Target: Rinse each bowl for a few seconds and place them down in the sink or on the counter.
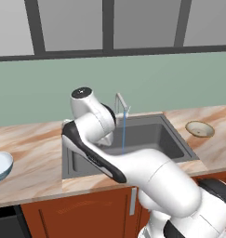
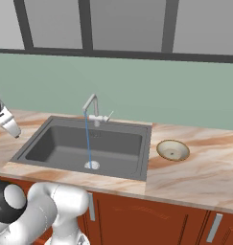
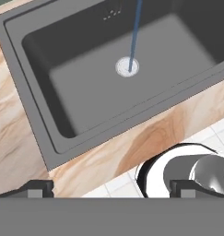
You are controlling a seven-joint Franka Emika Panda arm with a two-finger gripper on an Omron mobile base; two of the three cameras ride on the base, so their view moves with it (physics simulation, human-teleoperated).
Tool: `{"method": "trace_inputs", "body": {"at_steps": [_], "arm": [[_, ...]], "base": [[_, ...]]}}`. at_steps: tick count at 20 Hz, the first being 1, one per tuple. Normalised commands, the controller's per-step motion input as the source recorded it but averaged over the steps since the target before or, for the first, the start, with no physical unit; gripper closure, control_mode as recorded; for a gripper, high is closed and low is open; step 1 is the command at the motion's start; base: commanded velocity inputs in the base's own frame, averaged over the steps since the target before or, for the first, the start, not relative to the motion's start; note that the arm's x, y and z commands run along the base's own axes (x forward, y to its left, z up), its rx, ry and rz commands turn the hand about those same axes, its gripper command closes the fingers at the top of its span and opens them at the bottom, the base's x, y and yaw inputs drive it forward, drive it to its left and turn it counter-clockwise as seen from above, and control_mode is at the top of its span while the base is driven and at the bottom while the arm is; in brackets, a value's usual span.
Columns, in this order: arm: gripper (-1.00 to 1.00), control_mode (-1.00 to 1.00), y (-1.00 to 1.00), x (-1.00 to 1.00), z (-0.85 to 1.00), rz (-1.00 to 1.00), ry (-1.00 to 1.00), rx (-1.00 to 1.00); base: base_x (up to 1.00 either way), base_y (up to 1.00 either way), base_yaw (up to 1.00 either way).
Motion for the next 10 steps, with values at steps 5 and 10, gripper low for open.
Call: {"method": "trace_inputs", "body": {"at_steps": [5,10], "arm": [[-1.0,-1.0,0.44,-0.02,-0.05,0.02,0.0,-0.02],[-1.0,-1.0,0.4,0.0,-0.02,0.02,0.0,0.0]], "base": [[0.0,0.0,0.0],[0.0,0.0,0.0]]}}
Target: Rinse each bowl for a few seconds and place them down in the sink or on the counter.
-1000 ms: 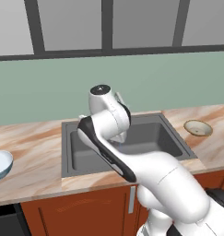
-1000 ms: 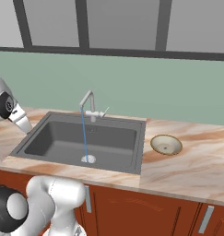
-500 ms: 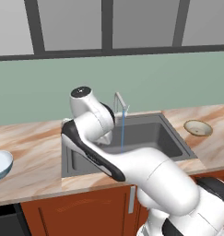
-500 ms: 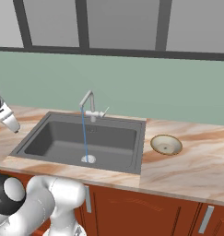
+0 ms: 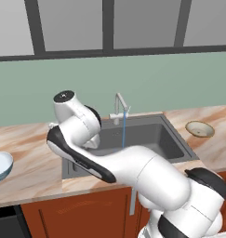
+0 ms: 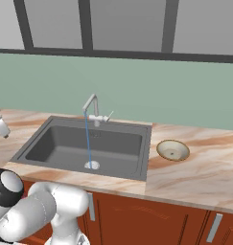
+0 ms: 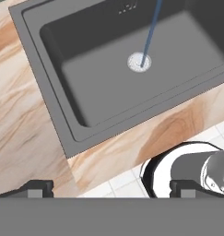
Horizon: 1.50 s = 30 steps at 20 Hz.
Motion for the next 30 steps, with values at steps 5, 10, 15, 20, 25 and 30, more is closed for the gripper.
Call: {"method": "trace_inputs", "body": {"at_steps": [5,10,15,20,25,30], "arm": [[-1.0,-1.0,0.37,-0.01,0.0,0.04,0.0,0.01],[-1.0,-1.0,0.36,0.0,-0.03,0.03,0.0,0.02],[-1.0,-1.0,0.32,0.0,-0.01,0.02,-0.01,0.03],[-1.0,-1.0,0.29,0.0,0.0,0.03,-0.01,0.05],[-1.0,-1.0,0.23,0.0,0.0,0.04,0.0,0.09],[-1.0,-1.0,0.17,0.0,-0.01,0.05,0.0,0.11]], "base": [[0.0,0.0,0.0],[0.0,0.0,0.0],[0.0,0.0,0.0],[0.0,0.0,0.0],[0.0,0.0,0.0],[0.0,0.0,0.0]]}}
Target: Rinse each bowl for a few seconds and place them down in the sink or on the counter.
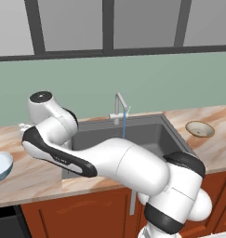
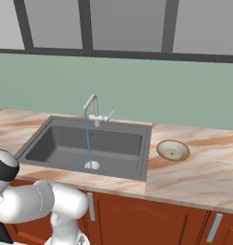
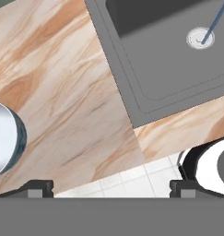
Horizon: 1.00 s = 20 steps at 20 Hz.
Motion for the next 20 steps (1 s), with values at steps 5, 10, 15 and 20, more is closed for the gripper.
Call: {"method": "trace_inputs", "body": {"at_steps": [5,10,15,20], "arm": [[-1.0,-1.0,0.17,-0.04,-0.03,0.05,-0.01,0.09],[-1.0,-1.0,0.13,-0.03,-0.07,0.04,-0.02,0.09],[-1.0,-1.0,0.16,0.03,-0.03,0.03,0.01,0.07],[-1.0,-1.0,0.12,0.03,-0.02,0.02,0.0,0.09]], "base": [[0.0,0.0,0.0],[0.0,0.0,0.0],[0.0,0.0,0.0],[0.0,0.0,0.0]]}}
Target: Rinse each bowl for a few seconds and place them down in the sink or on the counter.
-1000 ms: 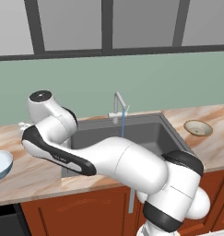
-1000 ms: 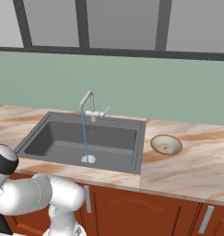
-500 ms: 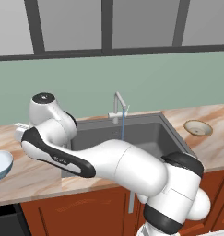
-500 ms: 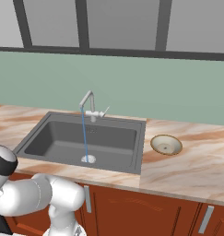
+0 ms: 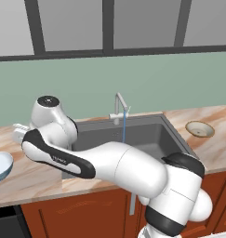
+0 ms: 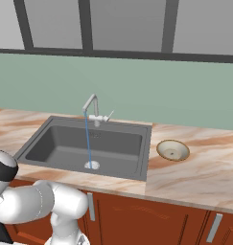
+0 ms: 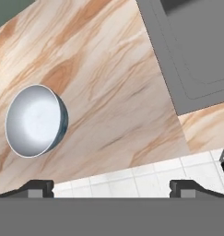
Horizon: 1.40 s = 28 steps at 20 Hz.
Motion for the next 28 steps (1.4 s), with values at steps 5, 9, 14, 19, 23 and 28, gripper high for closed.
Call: {"method": "trace_inputs", "body": {"at_steps": [5,9,14,19,23,28], "arm": [[-1.0,-1.0,0.09,0.0,-0.03,0.02,0.0,0.05],[-1.0,-1.0,0.11,0.0,-0.05,0.02,0.0,0.02],[-1.0,-1.0,0.13,0.02,-0.07,0.01,0.0,0.04],[-1.0,-1.0,0.14,0.04,-0.1,0.01,0.0,0.05],[-1.0,-1.0,0.12,0.06,-0.13,0.01,0.0,0.05],[-1.0,-1.0,0.09,0.05,-0.12,0.01,0.0,0.05]], "base": [[0.0,0.0,0.0],[0.0,0.0,0.0],[0.0,0.0,0.0],[0.0,0.0,0.0],[0.0,0.0,0.0],[0.0,0.0,0.0]]}}
